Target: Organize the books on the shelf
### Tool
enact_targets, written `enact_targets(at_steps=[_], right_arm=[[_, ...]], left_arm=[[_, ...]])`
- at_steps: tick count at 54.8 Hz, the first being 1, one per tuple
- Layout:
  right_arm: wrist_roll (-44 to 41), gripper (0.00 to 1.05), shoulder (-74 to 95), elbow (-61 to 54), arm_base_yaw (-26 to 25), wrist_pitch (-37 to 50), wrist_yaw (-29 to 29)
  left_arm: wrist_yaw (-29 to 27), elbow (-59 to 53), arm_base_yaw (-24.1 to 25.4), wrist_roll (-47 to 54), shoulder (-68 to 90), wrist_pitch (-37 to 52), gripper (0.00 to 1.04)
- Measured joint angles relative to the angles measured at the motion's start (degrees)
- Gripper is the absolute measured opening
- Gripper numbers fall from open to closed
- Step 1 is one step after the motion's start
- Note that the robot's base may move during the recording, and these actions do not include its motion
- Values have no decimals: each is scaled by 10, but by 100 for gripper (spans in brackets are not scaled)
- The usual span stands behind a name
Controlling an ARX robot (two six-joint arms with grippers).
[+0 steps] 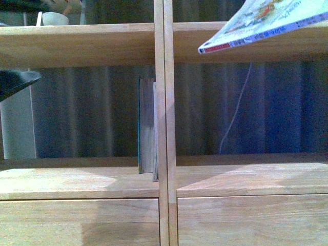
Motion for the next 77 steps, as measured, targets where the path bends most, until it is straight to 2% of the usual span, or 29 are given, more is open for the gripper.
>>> enact_targets(at_steps=[6,13,27,44,77], right_arm=[[0,7,22,30,0,13,-11],[5,7,48,61,-7,23,-25],[29,7,83,96,-8,33,-37],[38,7,117,112,29,33,-44],[46,7,60,92,110,10,-37]], left_arm=[[-9,16,-52,-110,27,59,97],[-50,32,-102,-234,61,101,97],[-112,66,-161,-354,106,147,97],[-134,106,-208,-387,122,178,97],[-135,116,-215,-363,137,181,97]])
